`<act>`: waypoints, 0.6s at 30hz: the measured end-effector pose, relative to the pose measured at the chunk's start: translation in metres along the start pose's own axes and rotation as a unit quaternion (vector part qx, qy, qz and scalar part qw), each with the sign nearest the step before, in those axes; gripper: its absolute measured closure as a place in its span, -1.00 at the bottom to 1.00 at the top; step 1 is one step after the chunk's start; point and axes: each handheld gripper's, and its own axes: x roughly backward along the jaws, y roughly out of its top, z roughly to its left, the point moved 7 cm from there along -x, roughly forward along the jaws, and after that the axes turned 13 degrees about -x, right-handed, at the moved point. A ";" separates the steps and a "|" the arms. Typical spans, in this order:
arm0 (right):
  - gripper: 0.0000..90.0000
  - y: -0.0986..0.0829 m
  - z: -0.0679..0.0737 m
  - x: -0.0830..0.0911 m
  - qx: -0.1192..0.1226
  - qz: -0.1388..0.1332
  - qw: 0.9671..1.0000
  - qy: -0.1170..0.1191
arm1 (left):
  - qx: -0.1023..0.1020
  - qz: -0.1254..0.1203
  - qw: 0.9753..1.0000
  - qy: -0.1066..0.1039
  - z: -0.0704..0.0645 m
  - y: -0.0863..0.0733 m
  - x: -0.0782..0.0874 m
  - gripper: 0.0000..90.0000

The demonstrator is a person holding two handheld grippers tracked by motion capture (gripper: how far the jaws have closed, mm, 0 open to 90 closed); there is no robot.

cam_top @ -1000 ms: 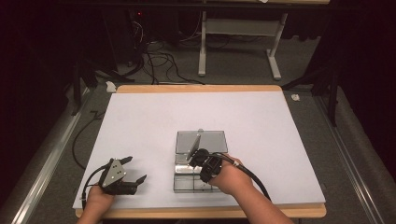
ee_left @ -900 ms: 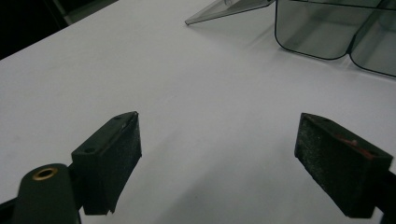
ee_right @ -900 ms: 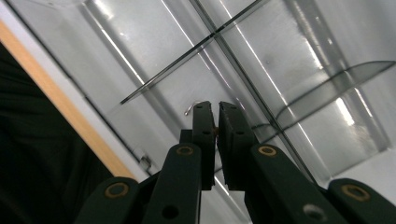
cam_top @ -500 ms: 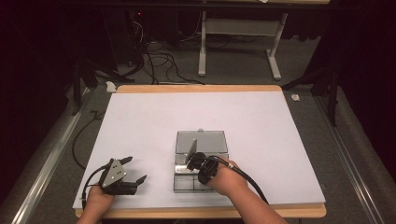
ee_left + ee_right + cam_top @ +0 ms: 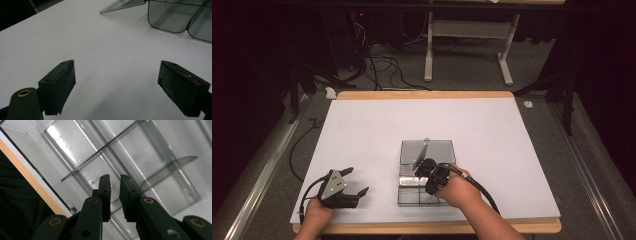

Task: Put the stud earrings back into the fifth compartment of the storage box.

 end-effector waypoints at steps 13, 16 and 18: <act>0.66 -0.019 -0.032 0.024 -0.047 -0.027 0.999 -0.008 | 0.001 -0.001 1.000 0.000 0.000 0.000 0.000 -0.67; 0.53 -0.026 -0.043 0.029 -0.066 -0.032 0.997 -0.009 | 0.001 -0.002 1.000 -0.001 0.000 0.000 0.000 -0.67; 0.50 -0.029 -0.048 0.031 -0.080 -0.035 0.996 -0.010 | 0.003 -0.004 1.000 0.001 0.001 0.000 0.001 -0.67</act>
